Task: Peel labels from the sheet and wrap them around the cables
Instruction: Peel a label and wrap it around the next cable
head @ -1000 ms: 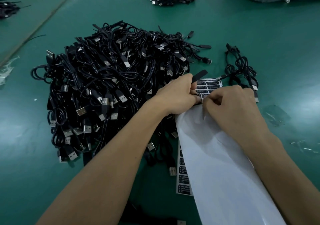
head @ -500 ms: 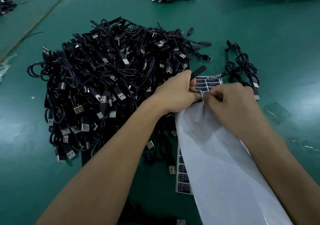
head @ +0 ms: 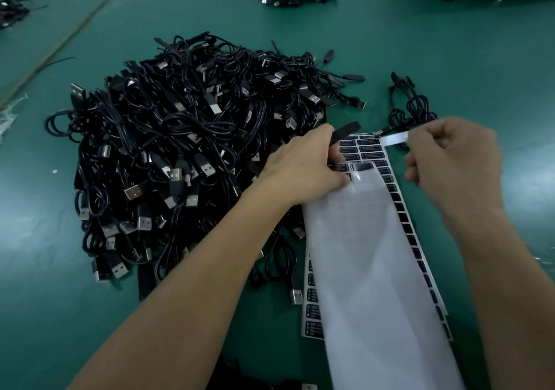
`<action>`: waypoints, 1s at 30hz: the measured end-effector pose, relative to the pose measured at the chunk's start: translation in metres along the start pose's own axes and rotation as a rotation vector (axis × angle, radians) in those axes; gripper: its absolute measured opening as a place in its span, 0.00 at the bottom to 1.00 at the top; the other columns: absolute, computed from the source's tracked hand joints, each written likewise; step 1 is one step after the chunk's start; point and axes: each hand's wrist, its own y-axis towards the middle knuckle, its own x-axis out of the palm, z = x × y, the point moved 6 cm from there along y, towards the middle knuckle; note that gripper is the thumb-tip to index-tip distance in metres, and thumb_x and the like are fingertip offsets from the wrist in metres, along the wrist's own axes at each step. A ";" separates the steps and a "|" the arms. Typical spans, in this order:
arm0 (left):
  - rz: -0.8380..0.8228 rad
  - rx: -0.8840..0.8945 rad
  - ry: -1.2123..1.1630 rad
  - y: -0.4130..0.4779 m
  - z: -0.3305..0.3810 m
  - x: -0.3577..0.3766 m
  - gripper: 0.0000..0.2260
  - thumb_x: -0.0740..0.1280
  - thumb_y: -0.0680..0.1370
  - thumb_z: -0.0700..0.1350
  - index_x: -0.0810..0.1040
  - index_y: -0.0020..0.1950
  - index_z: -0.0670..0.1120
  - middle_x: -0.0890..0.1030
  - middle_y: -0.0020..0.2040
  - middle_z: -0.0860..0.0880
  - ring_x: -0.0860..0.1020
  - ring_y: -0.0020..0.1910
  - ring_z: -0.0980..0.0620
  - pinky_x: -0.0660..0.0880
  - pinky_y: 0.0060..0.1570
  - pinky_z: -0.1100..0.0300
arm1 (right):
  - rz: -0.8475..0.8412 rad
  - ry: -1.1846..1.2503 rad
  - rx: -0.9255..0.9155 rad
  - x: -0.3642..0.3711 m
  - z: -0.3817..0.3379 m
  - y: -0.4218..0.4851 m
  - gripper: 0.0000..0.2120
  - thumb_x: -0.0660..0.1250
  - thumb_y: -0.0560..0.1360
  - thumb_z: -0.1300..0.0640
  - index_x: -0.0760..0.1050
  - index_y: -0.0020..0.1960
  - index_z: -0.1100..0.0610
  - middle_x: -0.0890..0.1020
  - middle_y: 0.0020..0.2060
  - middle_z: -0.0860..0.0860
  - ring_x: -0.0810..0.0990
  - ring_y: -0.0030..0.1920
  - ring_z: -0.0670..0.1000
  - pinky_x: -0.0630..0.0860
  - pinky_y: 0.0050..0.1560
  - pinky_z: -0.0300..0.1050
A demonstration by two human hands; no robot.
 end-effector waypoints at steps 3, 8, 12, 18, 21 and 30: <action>0.065 0.033 0.017 -0.005 0.004 -0.002 0.18 0.76 0.70 0.50 0.65 0.40 0.54 0.79 0.46 0.56 0.77 0.42 0.53 0.71 0.38 0.53 | -0.073 0.060 -0.096 0.013 -0.013 -0.009 0.07 0.65 0.77 0.56 0.78 0.41 0.50 0.83 0.29 0.46 0.81 0.24 0.47 0.72 0.25 0.36; 0.259 0.078 -0.231 -0.018 0.015 -0.031 0.15 0.72 0.76 0.46 0.64 0.40 0.50 0.72 0.35 0.53 0.70 0.30 0.56 0.72 0.31 0.63 | -0.035 0.137 -0.201 0.018 -0.025 -0.019 0.10 0.64 0.81 0.58 0.76 0.43 0.47 0.83 0.33 0.46 0.83 0.29 0.46 0.75 0.27 0.36; 0.215 0.014 -0.509 -0.029 0.021 -0.050 0.15 0.70 0.77 0.49 0.63 0.41 0.49 0.83 0.37 0.43 0.80 0.27 0.50 0.73 0.25 0.60 | 0.039 0.067 -0.431 0.022 -0.040 -0.030 0.07 0.64 0.81 0.55 0.77 0.46 0.48 0.82 0.33 0.44 0.82 0.32 0.46 0.79 0.34 0.47; 0.287 -0.140 -0.660 -0.041 -0.003 -0.038 0.19 0.73 0.76 0.47 0.62 0.38 0.49 0.67 0.29 0.54 0.71 0.27 0.51 0.66 0.26 0.62 | -0.040 -0.056 -0.740 0.044 -0.054 -0.048 0.04 0.69 0.79 0.62 0.83 0.51 0.61 0.85 0.41 0.51 0.82 0.38 0.48 0.77 0.42 0.40; 0.271 -0.208 -0.726 -0.048 -0.017 -0.034 0.19 0.72 0.77 0.45 0.61 0.38 0.50 0.71 0.34 0.43 0.77 0.33 0.44 0.63 0.21 0.65 | -0.056 -0.080 -0.819 0.047 -0.055 -0.049 0.04 0.70 0.79 0.62 0.83 0.50 0.61 0.85 0.40 0.53 0.82 0.38 0.51 0.77 0.42 0.44; 0.261 -0.139 -0.865 -0.058 -0.027 -0.034 0.19 0.71 0.76 0.34 0.61 0.40 0.48 0.83 0.36 0.45 0.82 0.43 0.32 0.63 0.19 0.65 | -0.317 -0.016 -0.747 0.057 -0.050 -0.049 0.03 0.76 0.74 0.60 0.86 0.48 0.57 0.84 0.38 0.47 0.80 0.37 0.44 0.77 0.42 0.36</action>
